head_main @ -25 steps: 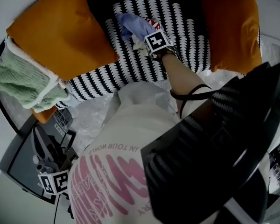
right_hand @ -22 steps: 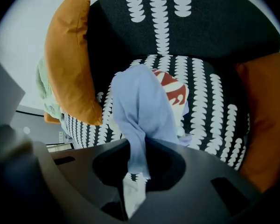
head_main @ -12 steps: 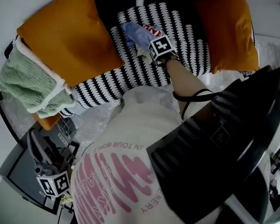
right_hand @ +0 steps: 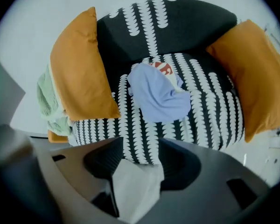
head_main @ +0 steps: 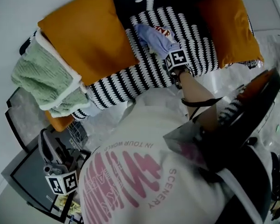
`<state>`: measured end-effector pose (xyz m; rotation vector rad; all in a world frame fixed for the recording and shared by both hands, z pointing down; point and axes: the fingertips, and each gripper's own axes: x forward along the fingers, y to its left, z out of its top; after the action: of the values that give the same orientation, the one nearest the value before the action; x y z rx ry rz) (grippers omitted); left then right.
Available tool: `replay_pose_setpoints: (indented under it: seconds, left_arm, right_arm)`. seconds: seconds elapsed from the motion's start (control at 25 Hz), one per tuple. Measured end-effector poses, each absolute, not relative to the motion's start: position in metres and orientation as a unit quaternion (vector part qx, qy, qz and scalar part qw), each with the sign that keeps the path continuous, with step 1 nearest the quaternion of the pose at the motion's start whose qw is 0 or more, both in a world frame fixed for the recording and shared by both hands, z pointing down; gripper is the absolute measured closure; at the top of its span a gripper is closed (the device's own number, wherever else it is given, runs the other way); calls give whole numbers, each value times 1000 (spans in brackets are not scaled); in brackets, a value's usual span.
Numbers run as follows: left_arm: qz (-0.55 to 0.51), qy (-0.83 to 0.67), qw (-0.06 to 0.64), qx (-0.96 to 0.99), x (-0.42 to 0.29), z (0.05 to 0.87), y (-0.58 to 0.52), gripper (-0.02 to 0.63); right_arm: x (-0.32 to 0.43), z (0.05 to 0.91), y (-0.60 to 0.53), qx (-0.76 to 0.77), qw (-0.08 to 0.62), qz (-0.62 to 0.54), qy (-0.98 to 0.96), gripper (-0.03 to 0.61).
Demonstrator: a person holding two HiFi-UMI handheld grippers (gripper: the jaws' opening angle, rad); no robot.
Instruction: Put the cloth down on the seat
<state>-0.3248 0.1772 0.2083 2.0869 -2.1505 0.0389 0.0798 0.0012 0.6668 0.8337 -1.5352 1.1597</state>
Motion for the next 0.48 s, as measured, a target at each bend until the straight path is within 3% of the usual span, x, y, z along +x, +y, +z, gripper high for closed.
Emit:
replay_pose_setpoints:
  seconds: [0.08,0.32,0.48]
  left_arm:
    - [14,-702,74,708,-332,212,185,611]
    - [27,-657,93,748,-344,224,189,611]
    - [36,-627,111,770,-344,237,170,611]
  right_arm:
    - [75,661,25,372,459,501,-633,338]
    - [63,627,60,453,279,560,-635,529]
    - [57,569,39,487,141,542,-671,562]
